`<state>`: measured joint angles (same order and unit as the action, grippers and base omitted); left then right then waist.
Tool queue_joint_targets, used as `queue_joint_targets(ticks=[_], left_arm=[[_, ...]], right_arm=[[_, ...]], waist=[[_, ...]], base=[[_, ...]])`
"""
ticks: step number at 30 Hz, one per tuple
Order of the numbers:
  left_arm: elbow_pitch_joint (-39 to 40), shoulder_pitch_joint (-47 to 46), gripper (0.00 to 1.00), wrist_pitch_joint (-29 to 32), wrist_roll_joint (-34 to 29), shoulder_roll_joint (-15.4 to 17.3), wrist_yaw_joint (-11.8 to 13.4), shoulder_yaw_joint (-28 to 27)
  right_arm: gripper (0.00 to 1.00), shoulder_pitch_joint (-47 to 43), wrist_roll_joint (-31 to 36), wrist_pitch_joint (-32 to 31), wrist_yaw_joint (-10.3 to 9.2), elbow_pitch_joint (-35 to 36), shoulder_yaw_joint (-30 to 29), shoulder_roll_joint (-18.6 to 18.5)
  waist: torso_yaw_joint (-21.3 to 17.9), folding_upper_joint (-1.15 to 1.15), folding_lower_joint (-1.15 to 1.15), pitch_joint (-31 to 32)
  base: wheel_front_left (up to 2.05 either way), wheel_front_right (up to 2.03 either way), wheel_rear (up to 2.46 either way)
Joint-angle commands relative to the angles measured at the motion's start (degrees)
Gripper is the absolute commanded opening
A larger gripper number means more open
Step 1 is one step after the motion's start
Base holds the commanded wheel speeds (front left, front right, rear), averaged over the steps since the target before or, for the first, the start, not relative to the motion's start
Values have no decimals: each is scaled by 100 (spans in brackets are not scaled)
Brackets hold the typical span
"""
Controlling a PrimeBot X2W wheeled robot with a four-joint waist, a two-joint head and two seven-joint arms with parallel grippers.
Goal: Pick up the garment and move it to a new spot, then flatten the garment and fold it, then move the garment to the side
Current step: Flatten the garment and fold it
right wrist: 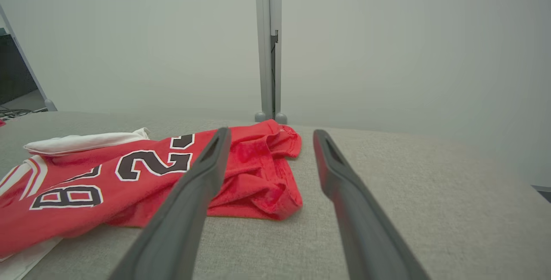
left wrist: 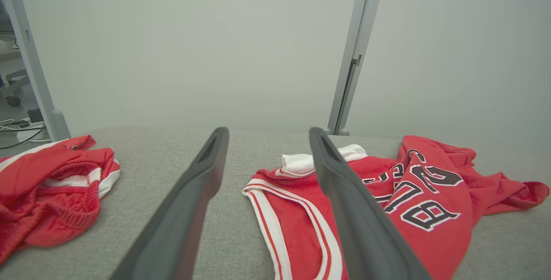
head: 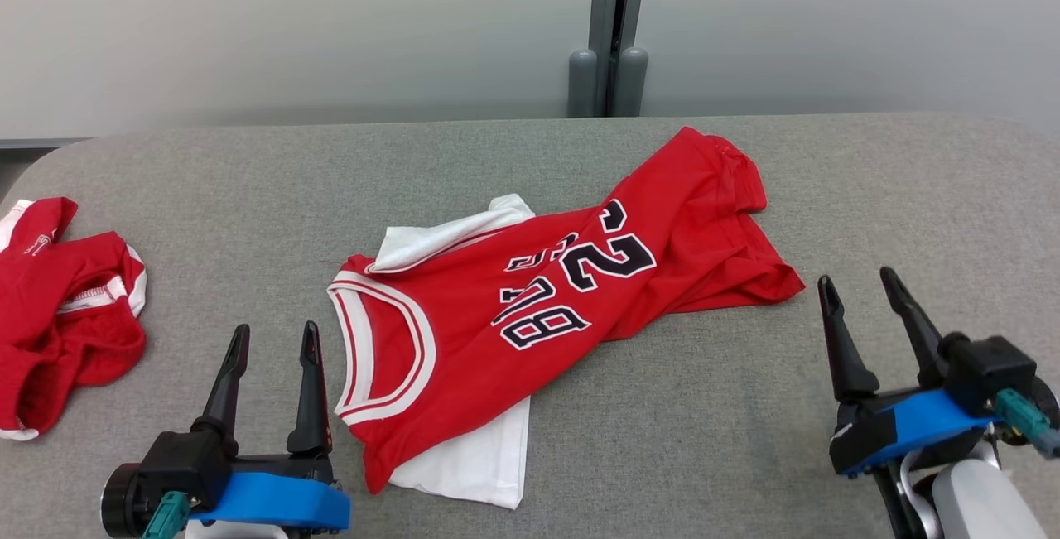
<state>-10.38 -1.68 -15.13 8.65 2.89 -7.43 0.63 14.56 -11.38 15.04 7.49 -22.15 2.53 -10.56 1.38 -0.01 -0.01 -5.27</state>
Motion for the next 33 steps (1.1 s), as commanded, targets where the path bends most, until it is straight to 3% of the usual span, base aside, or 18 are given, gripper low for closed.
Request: queue_joint_targets(ticks=[1,12,33], left_arm=[[29,33,100,-2,-13,0,-7,-18],[29,92,100,-2,-13,-1,-7,-58],[-40,131,100,-1,18,-1,-7,-12]], right_arm=[[100,-247,113,18,1,146,-71,87],[100,-1310,495,20,1,639,-351,649],[100,-1220,789,20,1,487,-372,748]], waist=[[-14,1,1,7],[34,1,1,62],[110,1,1,66]], base=[[0,0,0],[0,0,0],[0,0,0]])
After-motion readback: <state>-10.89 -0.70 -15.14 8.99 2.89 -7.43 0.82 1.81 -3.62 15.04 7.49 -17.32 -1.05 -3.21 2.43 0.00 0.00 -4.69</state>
